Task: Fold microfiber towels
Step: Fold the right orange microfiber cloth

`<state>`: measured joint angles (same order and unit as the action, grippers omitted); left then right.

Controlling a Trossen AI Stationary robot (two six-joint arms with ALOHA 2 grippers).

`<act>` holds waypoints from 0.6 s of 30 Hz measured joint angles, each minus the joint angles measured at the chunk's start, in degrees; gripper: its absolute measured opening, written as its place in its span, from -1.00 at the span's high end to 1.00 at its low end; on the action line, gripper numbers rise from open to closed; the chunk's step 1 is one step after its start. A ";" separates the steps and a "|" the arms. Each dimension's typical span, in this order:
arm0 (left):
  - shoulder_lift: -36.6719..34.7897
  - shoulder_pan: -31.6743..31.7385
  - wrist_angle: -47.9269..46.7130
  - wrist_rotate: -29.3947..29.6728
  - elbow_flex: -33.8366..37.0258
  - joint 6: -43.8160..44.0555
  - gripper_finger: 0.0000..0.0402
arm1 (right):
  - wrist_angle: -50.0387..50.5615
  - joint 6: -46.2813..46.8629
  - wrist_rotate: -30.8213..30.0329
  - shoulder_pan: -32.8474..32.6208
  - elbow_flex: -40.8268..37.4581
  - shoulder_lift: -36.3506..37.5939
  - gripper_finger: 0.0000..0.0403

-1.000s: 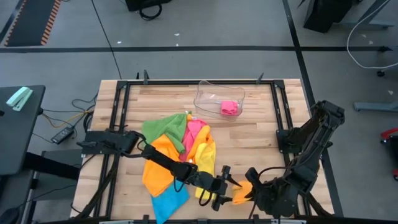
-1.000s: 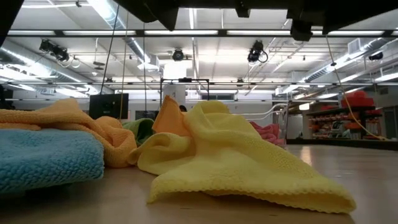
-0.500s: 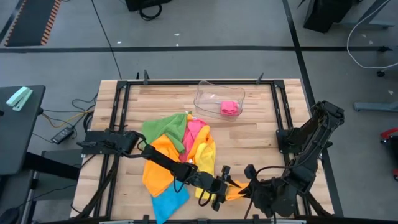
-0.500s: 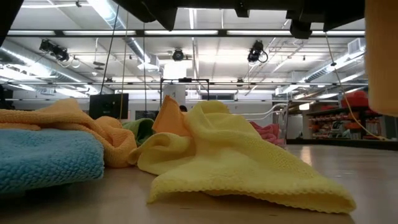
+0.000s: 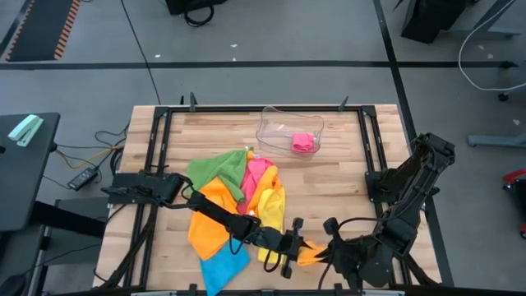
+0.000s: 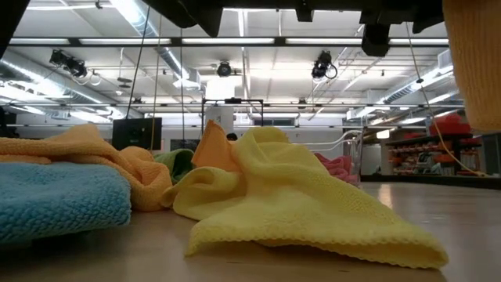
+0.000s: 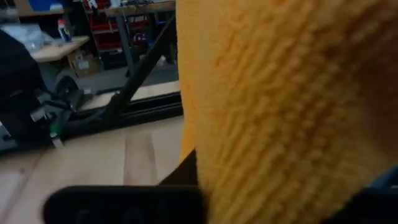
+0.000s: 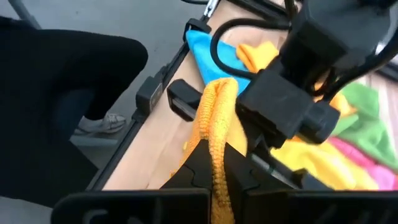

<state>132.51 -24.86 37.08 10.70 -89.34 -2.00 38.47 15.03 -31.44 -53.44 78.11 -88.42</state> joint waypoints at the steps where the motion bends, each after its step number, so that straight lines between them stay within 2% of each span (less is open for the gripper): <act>1: 0.00 0.00 -0.38 0.00 0.00 1.30 0.92 | 0.92 1.60 0.22 0.01 0.00 0.00 0.94; 4: 0.00 0.00 -1.87 0.00 0.03 6.55 0.87 | 4.49 7.31 0.38 0.01 0.00 0.00 0.94; 9: 0.00 -0.13 -4.07 0.00 0.04 21.77 0.73 | 6.09 15.03 3.04 0.07 -0.02 -0.02 0.94; 18: 0.80 -2.57 -3.89 0.00 0.04 32.06 0.88 | 1.92 23.29 5.61 0.08 -3.02 -0.07 0.94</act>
<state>133.31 -27.43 33.19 10.70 -89.30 30.06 40.39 38.32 -25.83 -53.36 75.09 -88.49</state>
